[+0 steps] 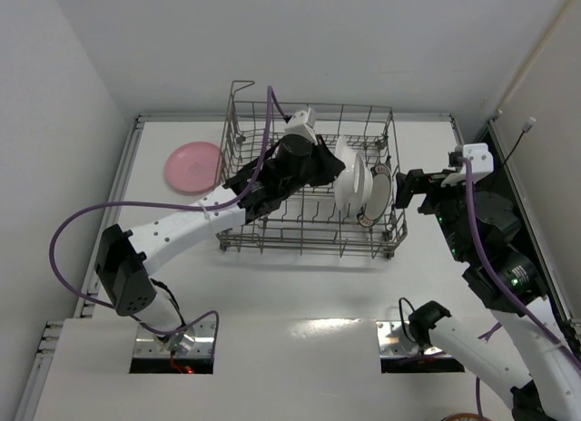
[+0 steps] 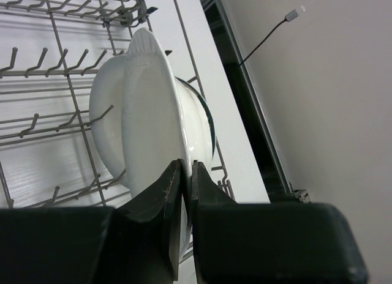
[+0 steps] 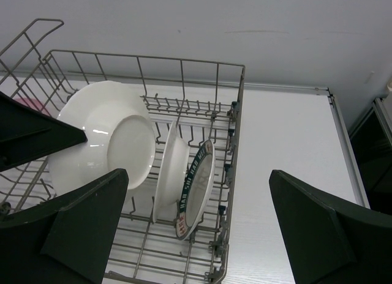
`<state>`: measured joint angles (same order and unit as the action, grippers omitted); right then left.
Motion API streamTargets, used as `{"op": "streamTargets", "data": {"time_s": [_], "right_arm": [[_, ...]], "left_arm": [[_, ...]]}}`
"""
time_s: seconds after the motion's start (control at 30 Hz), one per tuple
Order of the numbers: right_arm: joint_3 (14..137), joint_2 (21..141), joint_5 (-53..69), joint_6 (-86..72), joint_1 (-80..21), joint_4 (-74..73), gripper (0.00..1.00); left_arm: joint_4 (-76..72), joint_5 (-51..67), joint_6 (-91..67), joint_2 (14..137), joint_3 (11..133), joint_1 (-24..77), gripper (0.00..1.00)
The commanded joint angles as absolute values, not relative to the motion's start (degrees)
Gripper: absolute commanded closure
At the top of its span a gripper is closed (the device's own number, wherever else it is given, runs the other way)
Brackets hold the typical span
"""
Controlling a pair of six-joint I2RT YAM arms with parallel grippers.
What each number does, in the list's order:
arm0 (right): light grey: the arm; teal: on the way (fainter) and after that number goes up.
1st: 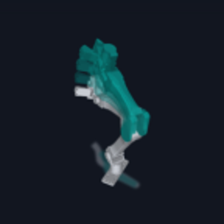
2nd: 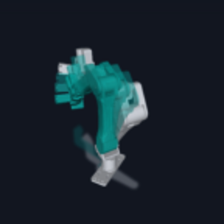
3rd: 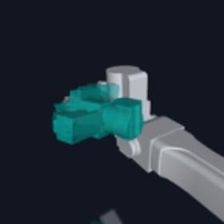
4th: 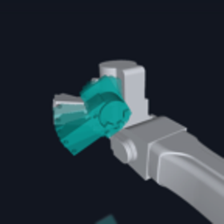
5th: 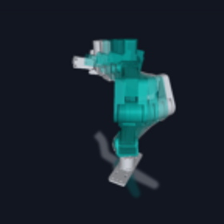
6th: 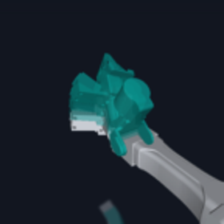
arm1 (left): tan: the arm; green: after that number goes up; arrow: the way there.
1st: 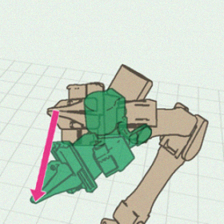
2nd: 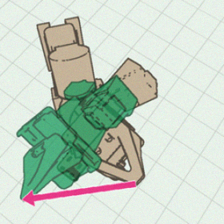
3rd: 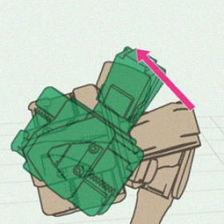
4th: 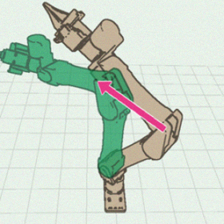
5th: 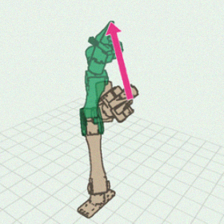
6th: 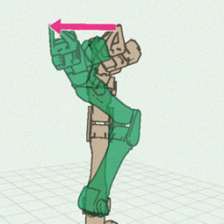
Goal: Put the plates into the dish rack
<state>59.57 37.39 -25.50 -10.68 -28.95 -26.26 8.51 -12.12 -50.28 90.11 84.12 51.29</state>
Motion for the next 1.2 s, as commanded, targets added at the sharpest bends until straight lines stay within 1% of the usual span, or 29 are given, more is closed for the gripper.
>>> {"op": "streamTargets", "data": {"time_s": [0.0, 0.23, 0.47, 0.67, 0.77, 0.83, 0.87, 0.9, 0.97, 1.0, 1.07, 1.1, 1.17], "right_arm": [[59.24, 37.71, -26.02, -10.28, -28.65, -25.05, 0.01], [59.24, 37.71, -26.02, -10.28, -28.65, -25.05, 0.01], [59.24, 37.71, -26.02, -9.76, -28.65, -25.05, 0.01], [58.71, 37.71, -26.54, -9.76, -28.65, -25.05, 0.01], [58.71, 37.71, -26.54, -9.76, -28.65, -25.05, 0.01], [58.71, 37.71, -26.54, -9.76, -28.65, -25.05, 0.01], [58.71, 37.71, -26.54, -9.76, -28.65, -25.05, 0.01], [58.71, 37.71, -26.54, -9.76, -28.65, -25.05, 0.01], [58.71, 37.71, -26.54, -9.76, -28.65, -25.05, 0.01], [58.19, 37.71, -26.54, -9.76, -28.65, -25.05, 0.01], [58.18, 37.71, -26.54, -9.76, -28.65, -24.52, 0.01], [58.18, 37.71, -26.54, -9.76, -28.65, -24.52, 0.01], [58.18, 37.71, -26.54, -9.76, -28.65, -24.52, 0.01]], "left_arm": [[1.58, -13.71, -52.2, 88.06, 84.64, 51.77, 1.0], [1.58, -13.71, -53.35, 89.2, 82.71, 51.77, 1.0], [-0.26, -9.42, -55.28, 91.57, 79.46, 50.63, 1.0], [-0.79, -4.14, -56.34, 95.44, 80.76, 49.31, 1.0], [0.78, -3.52, -54.94, 97.47, 82.43, 48.78, 1.0], [1.93, -2.47, -54.41, 98.25, 84.54, 48.78, 0.93], [2.63, -2.46, -54.4, 98.78, 85.07, 48.78, 0.87], [2.64, -1.68, -53.88, 98.79, 85.77, 48.78, 0.74], [2.64, -1.15, -53.35, 98.79, 86.3, 48.78, 0.65], [2.64, -1.14, -53.35, 98.79, 86.31, 48.78, 0.59], [3.16, -1.14, -53.35, 98.79, 86.92, 48.78, 0.53], [3.69, -1.14, -53.35, 98.79, 86.92, 48.78, 0.45], [4.21, -0.62, -53.35, 98.79, 87.54, 48.78, 0.37]]}}
